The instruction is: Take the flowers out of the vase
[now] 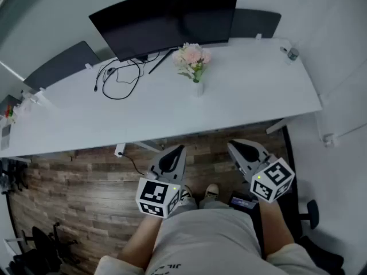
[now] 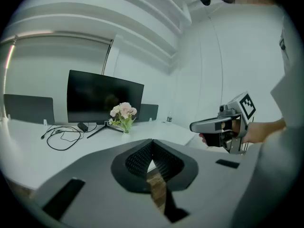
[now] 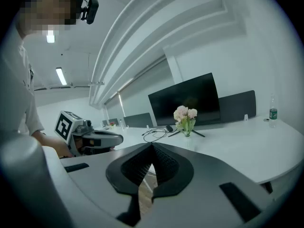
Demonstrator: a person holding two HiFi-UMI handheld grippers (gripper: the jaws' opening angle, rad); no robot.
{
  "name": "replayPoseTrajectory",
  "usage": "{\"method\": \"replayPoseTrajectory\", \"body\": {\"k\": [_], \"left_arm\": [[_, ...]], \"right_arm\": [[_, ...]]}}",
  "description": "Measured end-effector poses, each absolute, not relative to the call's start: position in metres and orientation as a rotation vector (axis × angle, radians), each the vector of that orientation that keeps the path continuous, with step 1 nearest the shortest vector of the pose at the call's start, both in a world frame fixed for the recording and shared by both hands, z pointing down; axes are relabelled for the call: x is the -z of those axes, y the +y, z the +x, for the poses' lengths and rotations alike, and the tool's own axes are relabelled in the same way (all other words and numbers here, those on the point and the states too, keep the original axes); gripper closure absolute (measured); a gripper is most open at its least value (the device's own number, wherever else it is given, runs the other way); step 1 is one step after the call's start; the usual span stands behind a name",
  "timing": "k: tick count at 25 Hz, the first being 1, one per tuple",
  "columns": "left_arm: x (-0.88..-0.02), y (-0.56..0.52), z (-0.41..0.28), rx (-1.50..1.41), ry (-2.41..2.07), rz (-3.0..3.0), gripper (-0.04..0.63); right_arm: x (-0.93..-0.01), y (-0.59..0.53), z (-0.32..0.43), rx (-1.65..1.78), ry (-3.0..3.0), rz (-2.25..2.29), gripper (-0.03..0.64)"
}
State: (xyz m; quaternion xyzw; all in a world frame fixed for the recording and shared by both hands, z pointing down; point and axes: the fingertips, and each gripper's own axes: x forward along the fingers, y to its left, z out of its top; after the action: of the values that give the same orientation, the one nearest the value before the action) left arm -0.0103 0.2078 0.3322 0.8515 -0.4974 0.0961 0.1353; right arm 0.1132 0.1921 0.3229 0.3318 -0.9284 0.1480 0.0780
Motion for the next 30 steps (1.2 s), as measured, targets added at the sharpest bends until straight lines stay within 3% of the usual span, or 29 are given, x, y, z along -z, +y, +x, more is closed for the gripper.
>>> {"method": "replayPoseTrajectory", "body": {"k": [30], "left_arm": [[-0.340,0.219,-0.052,-0.278,-1.272,2.576,0.592]], "right_arm": [[-0.327,0.197,0.066,-0.493,-2.764,1.231,0.583]]}}
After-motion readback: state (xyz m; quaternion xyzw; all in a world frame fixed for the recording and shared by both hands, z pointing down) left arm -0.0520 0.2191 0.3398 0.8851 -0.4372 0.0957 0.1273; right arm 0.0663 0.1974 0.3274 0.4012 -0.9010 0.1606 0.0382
